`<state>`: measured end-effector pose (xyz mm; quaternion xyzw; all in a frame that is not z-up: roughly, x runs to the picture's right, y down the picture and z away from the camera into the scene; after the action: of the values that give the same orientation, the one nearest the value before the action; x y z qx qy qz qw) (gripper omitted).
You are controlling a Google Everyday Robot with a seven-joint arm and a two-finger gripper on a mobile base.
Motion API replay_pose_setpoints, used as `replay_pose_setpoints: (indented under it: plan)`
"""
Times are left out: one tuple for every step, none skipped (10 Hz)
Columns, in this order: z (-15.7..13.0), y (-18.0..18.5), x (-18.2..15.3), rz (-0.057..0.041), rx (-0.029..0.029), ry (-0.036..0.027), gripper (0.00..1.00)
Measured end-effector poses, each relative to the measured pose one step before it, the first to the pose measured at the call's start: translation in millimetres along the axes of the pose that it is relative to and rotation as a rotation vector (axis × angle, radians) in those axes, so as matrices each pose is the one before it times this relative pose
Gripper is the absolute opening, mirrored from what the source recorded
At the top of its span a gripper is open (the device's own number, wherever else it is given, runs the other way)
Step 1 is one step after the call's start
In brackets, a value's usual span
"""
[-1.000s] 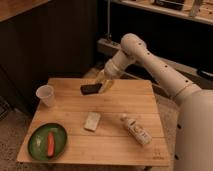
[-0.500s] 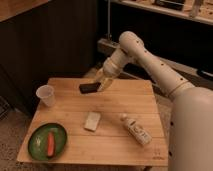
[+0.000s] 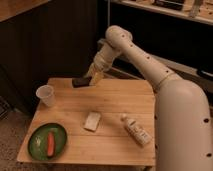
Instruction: Place the eraser in the ceramic cup
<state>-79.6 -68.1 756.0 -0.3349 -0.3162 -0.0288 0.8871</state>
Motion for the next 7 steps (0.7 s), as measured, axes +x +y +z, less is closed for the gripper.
replay_pose_setpoints:
  plan:
    - [0.40,-7.78,-1.62,0.03305,0.03928,0.01206,0.00]
    - [-1.89,-4.53,-0.70,0.03143,0.05096,0.00906,0.00]
    - [-0.62,-3.03,-0.08,0.02324,0.03720,0.00571,0.00]
    - [0.60,-2.88,-2.98,0.03287,0.06337,-0.00065,0.00]
    - [1.31,-3.95,-2.03,0.02512,0.05830,-0.00467,0.00]
    - [5.33,-3.64,-9.49,0.00334,0.02454,-0.01195,0.00]
    - [5.30,-2.08,-5.76,-0.00078,-0.00177,-0.00994,0.00]
